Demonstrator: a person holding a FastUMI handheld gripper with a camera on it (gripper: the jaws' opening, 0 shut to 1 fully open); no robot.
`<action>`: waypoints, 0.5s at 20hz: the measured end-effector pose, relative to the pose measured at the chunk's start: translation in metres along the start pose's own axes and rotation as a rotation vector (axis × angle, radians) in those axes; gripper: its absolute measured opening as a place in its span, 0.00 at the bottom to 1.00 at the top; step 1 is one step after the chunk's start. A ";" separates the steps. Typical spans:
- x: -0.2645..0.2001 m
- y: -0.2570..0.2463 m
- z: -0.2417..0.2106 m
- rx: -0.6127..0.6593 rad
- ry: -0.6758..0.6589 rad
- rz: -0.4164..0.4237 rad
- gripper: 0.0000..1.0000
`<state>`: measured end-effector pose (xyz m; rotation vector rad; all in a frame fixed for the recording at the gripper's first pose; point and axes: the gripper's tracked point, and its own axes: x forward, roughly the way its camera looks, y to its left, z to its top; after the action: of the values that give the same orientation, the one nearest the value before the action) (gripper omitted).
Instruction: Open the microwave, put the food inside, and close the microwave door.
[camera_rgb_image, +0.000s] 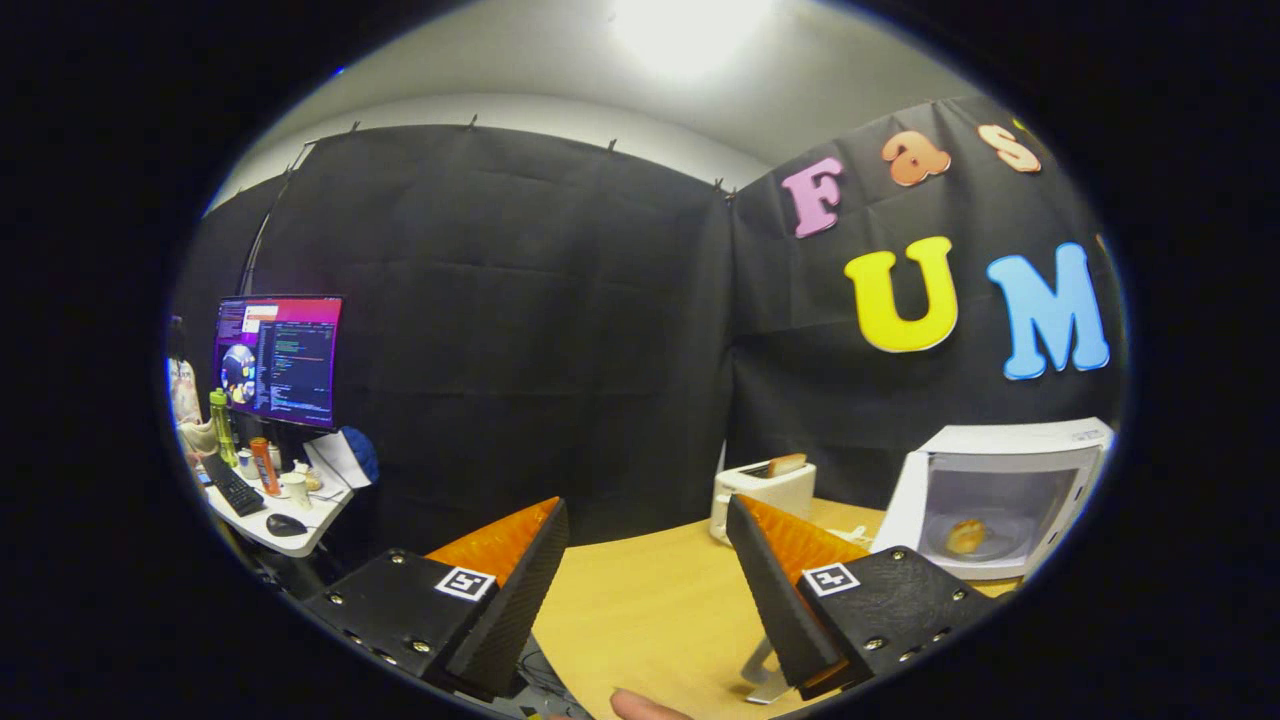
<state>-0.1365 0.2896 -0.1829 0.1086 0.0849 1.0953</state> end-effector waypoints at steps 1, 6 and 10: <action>0.007 -0.005 -0.013 0.008 0.025 -0.009 0.91; 0.017 -0.071 -0.067 -0.061 0.100 -0.243 0.46; 0.014 -0.084 -0.109 -0.040 0.189 -0.288 0.11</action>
<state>-0.0691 0.2688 -0.3018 -0.0427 0.2407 0.8162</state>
